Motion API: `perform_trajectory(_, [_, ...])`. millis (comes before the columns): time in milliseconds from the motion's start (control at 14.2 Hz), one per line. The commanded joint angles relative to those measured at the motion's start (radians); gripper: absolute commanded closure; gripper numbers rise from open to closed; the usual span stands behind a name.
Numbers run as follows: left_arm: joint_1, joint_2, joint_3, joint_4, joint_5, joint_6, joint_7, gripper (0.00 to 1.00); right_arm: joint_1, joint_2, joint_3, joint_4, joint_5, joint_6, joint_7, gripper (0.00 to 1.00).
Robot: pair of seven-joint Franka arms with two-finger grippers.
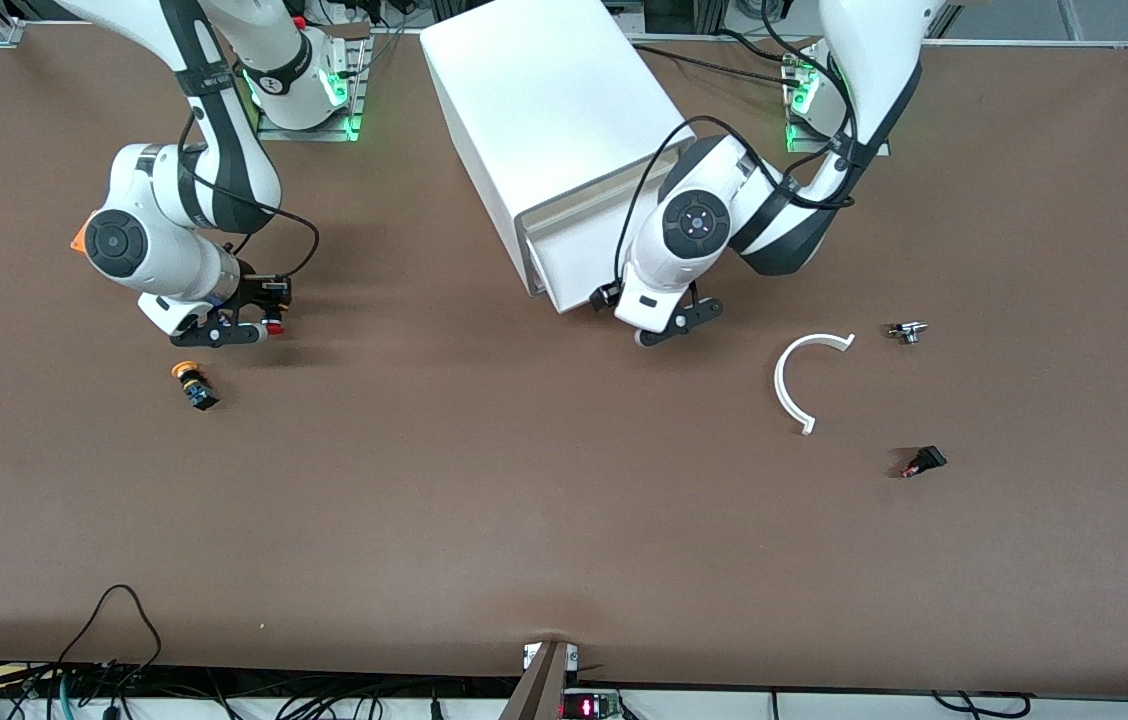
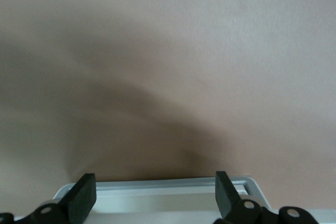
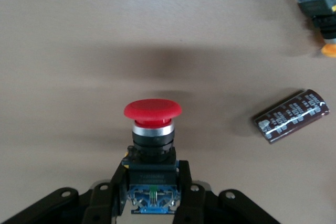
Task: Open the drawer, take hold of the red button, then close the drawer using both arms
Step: 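Push the drawer shut with the left gripper while the right gripper lowers the button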
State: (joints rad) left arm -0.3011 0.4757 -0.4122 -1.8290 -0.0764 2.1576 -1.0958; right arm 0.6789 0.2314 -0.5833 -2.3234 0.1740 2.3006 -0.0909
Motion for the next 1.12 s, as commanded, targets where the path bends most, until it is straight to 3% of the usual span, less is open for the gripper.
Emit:
perform_trajectory(0, [0.007,-0.025,-0.043,-0.041,0.018,0.022,-0.021,0.0,0.002,0.006,-0.01,-0.054,0.013,0.083,-0.029,1.0])
perform_trajectory(351, [0.004,-0.035,-0.092,-0.065,0.015,0.028,-0.038,0.0,0.001,0.054,-0.01,-0.054,0.013,0.117,-0.03,0.61])
perform_trajectory(422, [0.007,-0.035,-0.114,-0.065,0.015,0.028,-0.045,0.0,0.001,0.048,-0.01,-0.051,0.016,0.117,-0.029,0.39])
perform_trajectory(492, [0.007,-0.035,-0.118,-0.065,0.013,0.028,-0.047,0.0,0.001,0.039,-0.01,-0.048,0.027,0.115,-0.029,0.09])
perform_trajectory(562, [0.005,-0.035,-0.125,-0.065,0.013,0.027,-0.05,0.0,0.002,0.017,-0.009,-0.044,0.033,0.112,-0.03,0.01])
perform_trajectory(843, [-0.004,-0.032,-0.155,-0.065,0.013,0.025,-0.094,0.0,0.004,-0.081,-0.001,0.004,0.033,0.079,-0.035,0.01])
perform_trajectory(1054, [-0.006,-0.031,-0.172,-0.067,0.013,0.021,-0.115,0.0,0.005,-0.118,0.002,0.149,0.026,-0.08,-0.047,0.01])
